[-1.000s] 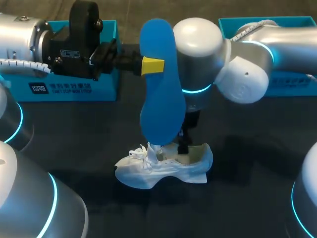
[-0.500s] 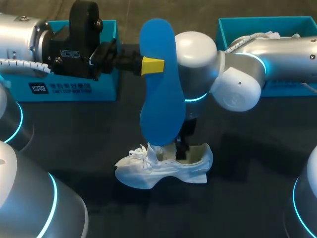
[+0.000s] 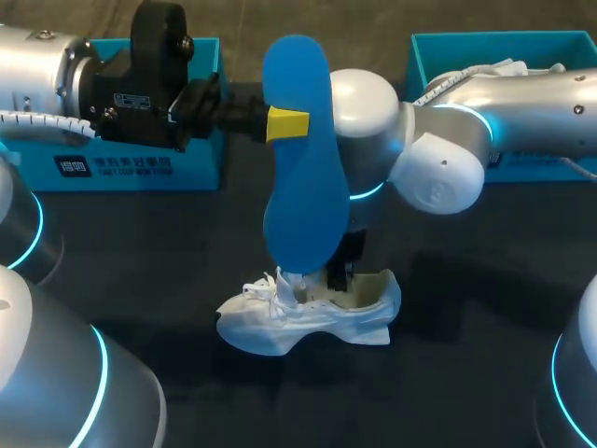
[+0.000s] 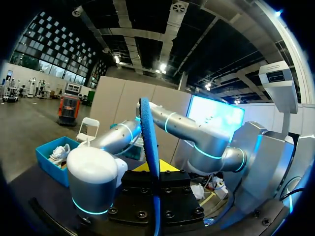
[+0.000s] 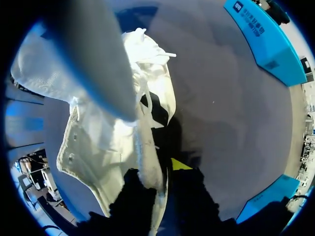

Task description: Take the shoe out of the shoebox, open the shoe tongue, remove and reinsert the insole, then place the shoe into the shoebox

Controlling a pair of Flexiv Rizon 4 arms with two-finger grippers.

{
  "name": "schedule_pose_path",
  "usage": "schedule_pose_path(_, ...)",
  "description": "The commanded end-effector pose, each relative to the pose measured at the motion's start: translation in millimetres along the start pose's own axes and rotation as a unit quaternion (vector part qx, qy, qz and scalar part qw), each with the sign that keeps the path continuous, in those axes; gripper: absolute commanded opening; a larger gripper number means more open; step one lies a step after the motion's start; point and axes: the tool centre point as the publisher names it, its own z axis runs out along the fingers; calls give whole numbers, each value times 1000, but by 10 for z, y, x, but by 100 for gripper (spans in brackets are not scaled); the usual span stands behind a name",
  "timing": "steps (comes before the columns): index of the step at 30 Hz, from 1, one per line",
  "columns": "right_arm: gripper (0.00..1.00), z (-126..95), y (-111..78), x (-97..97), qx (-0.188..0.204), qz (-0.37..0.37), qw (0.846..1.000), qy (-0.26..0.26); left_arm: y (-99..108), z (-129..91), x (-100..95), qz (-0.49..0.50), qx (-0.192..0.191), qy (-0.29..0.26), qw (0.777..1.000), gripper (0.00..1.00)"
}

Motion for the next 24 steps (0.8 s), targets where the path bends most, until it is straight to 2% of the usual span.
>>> schedule_pose_path(1, 0, -25, 11, 21, 6, 4, 1000, -4, -5, 9, -7, 0, -1, 0, 1000, 0)
schedule_pose_path(8, 0, -160, -7, 42, 17, 17, 1000, -6, -5, 9, -7, 0, -1, 0, 1000, 0)
schedule_pose_path(14, 0, -309, -85, 57, 24, 61, 998, -5, -5, 9, -7, 0, -1, 0, 1000, 0)
schedule_pose_path(21, 0, -427, -219, 82, 24, 149, 989, 0, -5, 9, -7, 0, -1, 0, 1000, 0)
schedule_pose_path(24, 0, -458, -286, 94, 26, 220, 975, 1, -5, 9, -7, 0, -1, 0, 1000, 0)
